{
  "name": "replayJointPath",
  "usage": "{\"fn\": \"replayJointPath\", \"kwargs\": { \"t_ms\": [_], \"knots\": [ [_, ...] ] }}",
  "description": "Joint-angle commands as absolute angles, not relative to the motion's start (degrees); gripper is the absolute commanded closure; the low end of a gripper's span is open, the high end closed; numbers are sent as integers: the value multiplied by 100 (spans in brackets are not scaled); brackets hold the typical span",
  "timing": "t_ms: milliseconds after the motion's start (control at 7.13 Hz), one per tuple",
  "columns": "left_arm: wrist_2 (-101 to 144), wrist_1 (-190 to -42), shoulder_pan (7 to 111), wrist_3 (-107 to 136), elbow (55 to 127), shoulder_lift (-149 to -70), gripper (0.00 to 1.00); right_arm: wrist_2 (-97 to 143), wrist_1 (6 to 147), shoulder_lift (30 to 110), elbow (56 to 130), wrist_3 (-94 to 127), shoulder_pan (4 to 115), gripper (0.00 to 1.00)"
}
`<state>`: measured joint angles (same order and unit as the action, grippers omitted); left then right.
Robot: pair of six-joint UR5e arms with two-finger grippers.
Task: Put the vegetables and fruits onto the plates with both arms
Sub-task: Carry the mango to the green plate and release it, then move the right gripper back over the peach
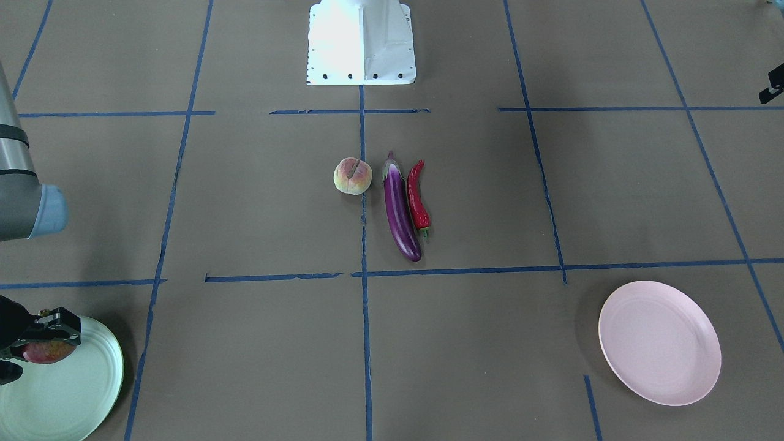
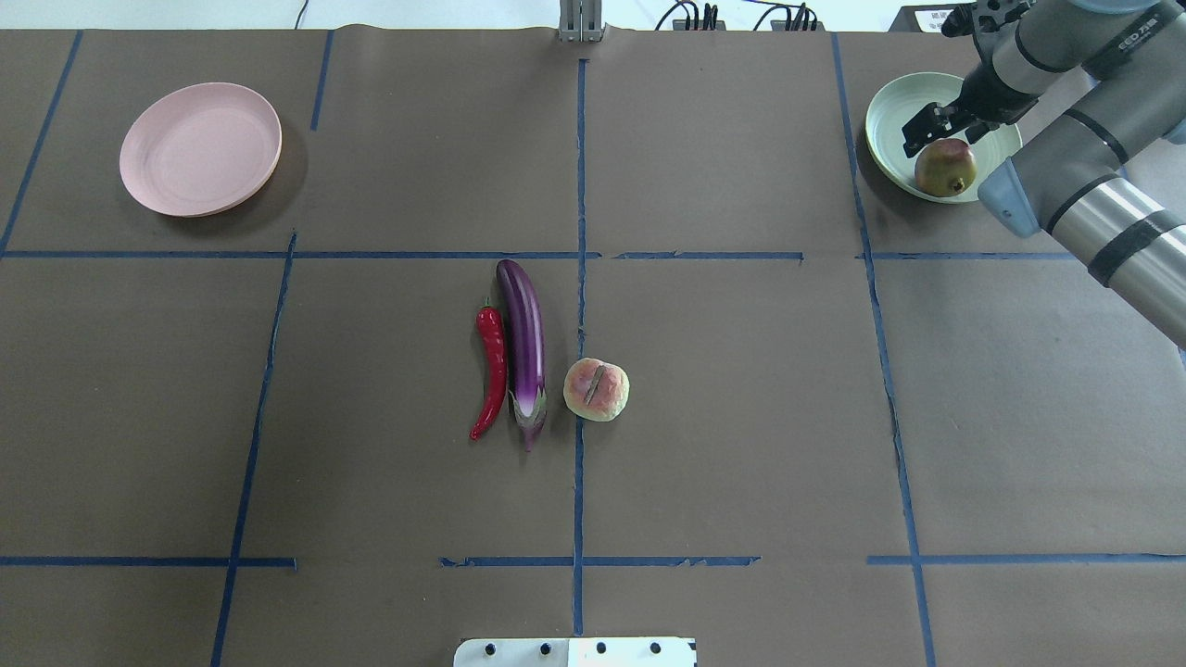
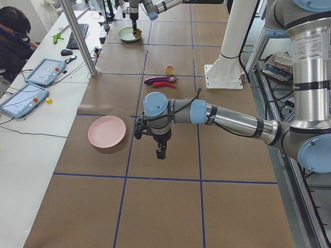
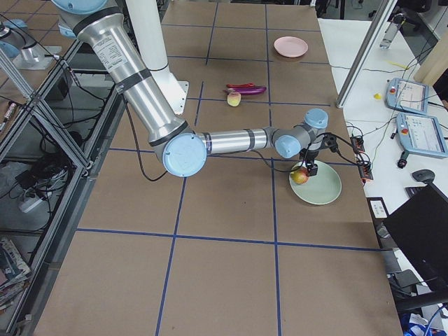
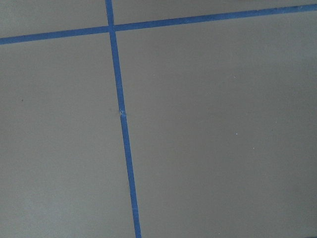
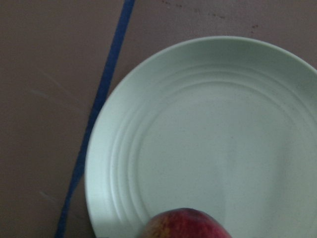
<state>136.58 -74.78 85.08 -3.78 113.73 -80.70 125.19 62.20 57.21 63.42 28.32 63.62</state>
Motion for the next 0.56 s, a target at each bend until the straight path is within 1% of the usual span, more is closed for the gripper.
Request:
{"fn": "replayJointPath", "kwargs": {
  "t_ms": [0, 280, 421],
  "knots": [
    [13658, -7471, 8508, -378, 11364, -8121, 0, 12533, 6266, 5757, 6959, 3461, 6162, 0],
    [13658, -7471, 8508, -360, 11382, -8234, 0, 12368, 7193, 5809, 8342, 4599, 5567, 0],
    [13658, -7471, 8508, -360, 11382, -8253, 0, 11792, 7790, 5870, 9124, 5302, 4894, 0]
  ]
}}
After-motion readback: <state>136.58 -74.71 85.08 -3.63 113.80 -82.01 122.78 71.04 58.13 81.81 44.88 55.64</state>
